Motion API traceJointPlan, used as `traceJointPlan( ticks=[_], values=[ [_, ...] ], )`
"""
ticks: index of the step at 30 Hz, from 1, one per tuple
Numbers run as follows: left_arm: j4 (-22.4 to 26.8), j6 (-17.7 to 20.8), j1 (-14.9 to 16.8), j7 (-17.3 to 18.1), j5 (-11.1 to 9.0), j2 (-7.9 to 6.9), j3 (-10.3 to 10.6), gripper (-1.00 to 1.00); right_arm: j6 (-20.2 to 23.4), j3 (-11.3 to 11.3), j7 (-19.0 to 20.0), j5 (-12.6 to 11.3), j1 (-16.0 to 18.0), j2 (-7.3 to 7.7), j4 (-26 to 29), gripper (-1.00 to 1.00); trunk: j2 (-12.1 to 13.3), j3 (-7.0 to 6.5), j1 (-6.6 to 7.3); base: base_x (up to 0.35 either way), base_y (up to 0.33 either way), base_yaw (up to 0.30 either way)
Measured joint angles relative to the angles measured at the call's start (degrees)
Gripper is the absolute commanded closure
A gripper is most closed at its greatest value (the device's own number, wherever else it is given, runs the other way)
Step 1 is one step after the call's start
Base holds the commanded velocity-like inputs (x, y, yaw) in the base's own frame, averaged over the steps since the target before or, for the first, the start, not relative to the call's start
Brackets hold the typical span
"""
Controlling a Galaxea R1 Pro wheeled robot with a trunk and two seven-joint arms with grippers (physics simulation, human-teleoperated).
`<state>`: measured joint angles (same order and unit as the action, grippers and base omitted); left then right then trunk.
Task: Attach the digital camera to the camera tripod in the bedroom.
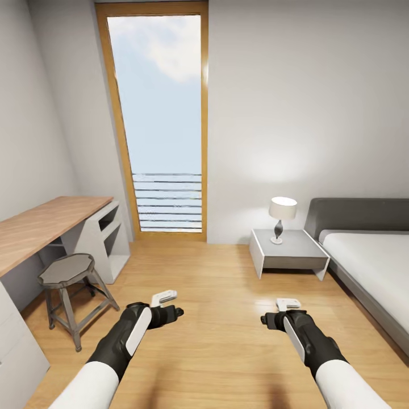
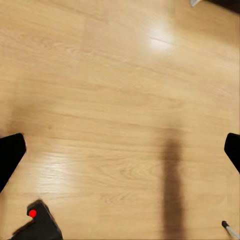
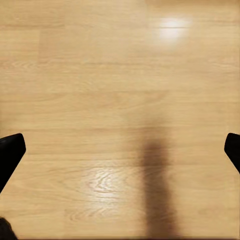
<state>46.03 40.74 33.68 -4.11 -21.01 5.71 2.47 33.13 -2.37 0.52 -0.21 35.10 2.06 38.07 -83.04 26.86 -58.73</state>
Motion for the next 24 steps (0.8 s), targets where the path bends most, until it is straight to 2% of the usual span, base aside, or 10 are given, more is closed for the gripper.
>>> traceJointPlan(
  ticks=[11,18,24],
  values=[
    [0.0,-1.0,0.0,-9.5,-0.4,1.44,0.3,-1.00,0.9,0.0,0.2,-0.1,0.0,0.03,0.2,-1.00,0.0,0.00,0.00,0.000,0.000,0.000],
    [0.0,-1.0,0.0,-9.8,-0.4,1.71,0.3,-1.00,1.0,0.0,0.2,0.0,0.0,0.12,0.2,-1.00,0.0,0.00,0.00,0.000,0.000,0.000],
    [0.0,-1.0,0.0,-9.8,-0.4,1.76,0.3,-1.00,1.0,0.0,0.2,0.1,0.0,0.06,0.2,-1.00,-2.4,1.07,-1.31,0.000,0.000,0.000]
  ],
)
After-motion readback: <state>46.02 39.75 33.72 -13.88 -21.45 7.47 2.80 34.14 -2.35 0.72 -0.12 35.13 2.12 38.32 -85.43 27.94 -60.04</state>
